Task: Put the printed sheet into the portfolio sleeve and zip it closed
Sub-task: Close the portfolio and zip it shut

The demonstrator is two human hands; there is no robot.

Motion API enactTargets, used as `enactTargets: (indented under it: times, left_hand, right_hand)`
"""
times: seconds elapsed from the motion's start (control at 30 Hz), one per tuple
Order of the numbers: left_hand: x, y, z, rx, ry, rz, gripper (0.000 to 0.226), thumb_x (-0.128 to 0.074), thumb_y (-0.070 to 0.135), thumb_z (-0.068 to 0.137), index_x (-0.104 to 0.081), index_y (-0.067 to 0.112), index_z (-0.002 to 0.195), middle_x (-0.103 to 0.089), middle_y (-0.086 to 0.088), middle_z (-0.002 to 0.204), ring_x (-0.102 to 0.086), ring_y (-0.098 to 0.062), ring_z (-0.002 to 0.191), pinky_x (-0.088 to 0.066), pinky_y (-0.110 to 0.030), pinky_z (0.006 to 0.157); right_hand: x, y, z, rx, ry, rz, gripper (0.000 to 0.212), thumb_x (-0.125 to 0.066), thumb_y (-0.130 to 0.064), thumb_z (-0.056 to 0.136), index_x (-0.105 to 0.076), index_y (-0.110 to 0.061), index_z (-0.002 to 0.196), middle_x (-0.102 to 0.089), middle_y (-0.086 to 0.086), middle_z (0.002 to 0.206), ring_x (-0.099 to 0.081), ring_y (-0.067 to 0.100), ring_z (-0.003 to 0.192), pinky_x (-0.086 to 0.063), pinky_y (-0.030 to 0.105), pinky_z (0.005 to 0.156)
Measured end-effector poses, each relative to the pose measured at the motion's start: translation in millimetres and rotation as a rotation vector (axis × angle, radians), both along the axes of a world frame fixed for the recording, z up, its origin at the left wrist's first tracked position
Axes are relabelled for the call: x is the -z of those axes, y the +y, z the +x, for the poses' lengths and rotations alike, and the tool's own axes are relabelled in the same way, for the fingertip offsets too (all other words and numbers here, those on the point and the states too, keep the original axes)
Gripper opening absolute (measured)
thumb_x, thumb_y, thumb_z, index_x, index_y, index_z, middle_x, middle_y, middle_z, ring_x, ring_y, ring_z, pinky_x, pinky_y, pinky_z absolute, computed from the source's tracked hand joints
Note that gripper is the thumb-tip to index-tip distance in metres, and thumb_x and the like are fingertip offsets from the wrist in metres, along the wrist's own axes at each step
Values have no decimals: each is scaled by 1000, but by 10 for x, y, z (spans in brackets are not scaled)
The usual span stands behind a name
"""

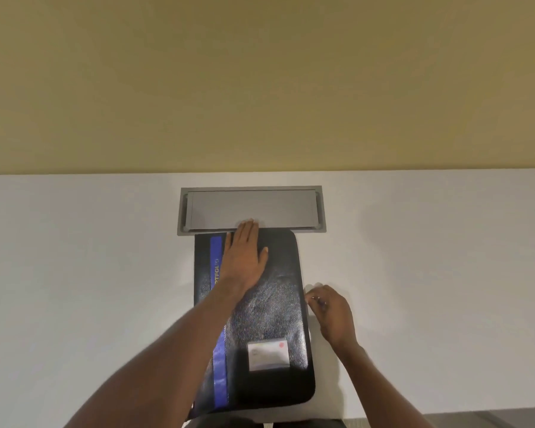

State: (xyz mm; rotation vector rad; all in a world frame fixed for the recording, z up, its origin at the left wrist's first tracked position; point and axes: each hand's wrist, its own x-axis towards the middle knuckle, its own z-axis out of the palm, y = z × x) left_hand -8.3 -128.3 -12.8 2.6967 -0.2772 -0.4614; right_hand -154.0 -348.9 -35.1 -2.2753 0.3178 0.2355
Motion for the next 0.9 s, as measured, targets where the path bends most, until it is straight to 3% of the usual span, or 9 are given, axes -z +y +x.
enactTargets:
  times: [0.13, 0.27, 0.43, 0.57, 0.77, 0.9]
  left_hand:
    - [48, -6, 101, 33, 40, 51, 62, -42, 41, 108, -27, 14, 162, -35, -7, 165, -26, -25, 155, -17, -53, 129]
    - [45, -37, 86, 6, 24, 63, 59, -45, 40, 106, -35, 14, 159, -41, -8, 159, -31, -26, 151, -18, -56, 127]
    - [28, -37, 125, -45, 43, 18, 59, -50, 39, 105, -37, 15, 157, -42, -8, 157, -31, -27, 151, -17, -56, 128]
    - [26, -28, 179, -65, 94, 0, 59, -52, 42, 105, -38, 16, 156, -40, -7, 158, -28, -28, 152, -15, -56, 129]
    - [11, -92, 204, -89, 116, -8, 60, -56, 43, 103, -39, 14, 153, -41, -7, 155, -28, -28, 152, -13, -58, 128]
    - [18, -96, 202, -88, 119, -5, 60, -55, 43, 103, -39, 16, 154, -41, -6, 157, -26, -28, 153, -10, -58, 129]
  right_hand:
    - [3, 53, -69, 69, -17, 7, 39, -71, -21, 94, -61, -58, 88, -66, -22, 101, -65, 1, 88, -50, 16, 72]
    - [49, 130, -80, 140, -86, 77, 26, -68, -15, 97, -65, -41, 92, -68, -15, 97, -67, 10, 89, -57, 31, 74]
    - [45, 152, 21, 200, -116, 128, 33, -68, -7, 96, -67, -41, 95, -70, -17, 102, -69, 10, 96, -55, 22, 82]
    - [15, 137, 7, 100, -71, 86, 34, -62, -5, 98, -61, -38, 94, -66, -17, 97, -65, 8, 92, -48, 13, 77]
    - [8, 0, -206, 47, -5, 43, 30, -62, -7, 100, -58, -33, 85, -63, -12, 88, -60, 12, 82, -43, 14, 67]
    - [9, 12, -105, 69, -23, 30, 28, -65, -7, 99, -62, -33, 88, -60, -14, 89, -59, 11, 84, -40, 10, 68]
